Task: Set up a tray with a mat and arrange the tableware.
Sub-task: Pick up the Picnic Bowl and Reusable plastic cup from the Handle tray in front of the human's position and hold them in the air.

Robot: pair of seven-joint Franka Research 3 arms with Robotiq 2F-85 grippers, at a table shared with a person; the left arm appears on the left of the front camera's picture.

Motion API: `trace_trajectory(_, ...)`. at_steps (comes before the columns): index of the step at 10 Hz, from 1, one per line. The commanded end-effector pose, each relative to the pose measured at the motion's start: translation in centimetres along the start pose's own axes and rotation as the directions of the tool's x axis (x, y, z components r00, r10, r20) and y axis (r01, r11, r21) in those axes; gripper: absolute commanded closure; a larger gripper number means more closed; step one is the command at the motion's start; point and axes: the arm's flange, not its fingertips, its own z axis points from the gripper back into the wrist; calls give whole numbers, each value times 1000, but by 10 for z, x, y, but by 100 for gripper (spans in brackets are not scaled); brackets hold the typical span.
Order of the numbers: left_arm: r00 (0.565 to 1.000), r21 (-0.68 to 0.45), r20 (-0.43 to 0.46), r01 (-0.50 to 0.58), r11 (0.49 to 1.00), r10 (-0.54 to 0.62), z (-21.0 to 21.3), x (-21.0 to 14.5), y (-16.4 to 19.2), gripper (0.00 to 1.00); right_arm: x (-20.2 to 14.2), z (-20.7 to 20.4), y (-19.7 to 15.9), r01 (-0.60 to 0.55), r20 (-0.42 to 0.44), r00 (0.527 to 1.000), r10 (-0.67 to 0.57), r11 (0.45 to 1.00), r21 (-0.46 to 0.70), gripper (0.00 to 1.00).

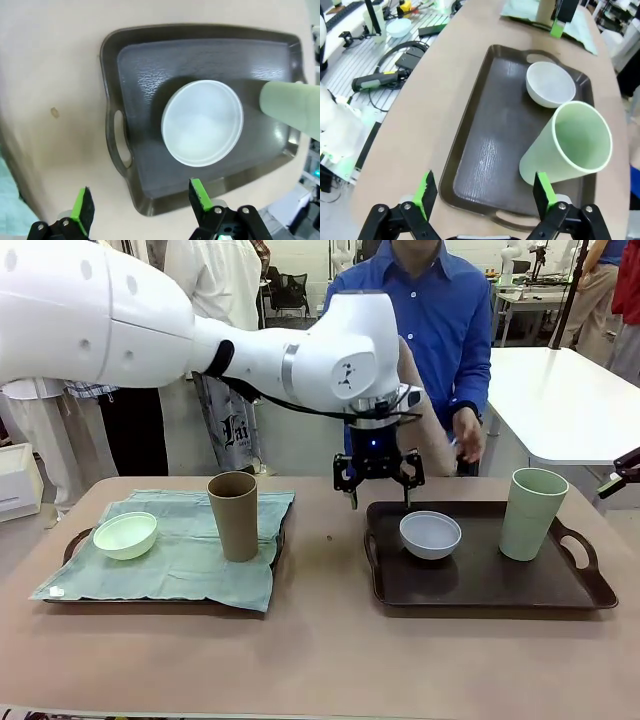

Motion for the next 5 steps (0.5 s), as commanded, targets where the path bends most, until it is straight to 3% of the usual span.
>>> trace_trajectory(1,999,24,18,39,999,-40,-8,5,-5,0,3,-6,1,-34,41,999,35,999,-22,0)
trace_trajectory(4,997,-44,39,63,997,-61,-15,7,-16,0,-3,-12,-9,5,85,996,-1,999,-54,0)
trace_trajectory(5,1000,4,-8,28,1000,-28,-21,4,-7,0,4,-4,-3,-8,41,999,9,1000,-14,0)
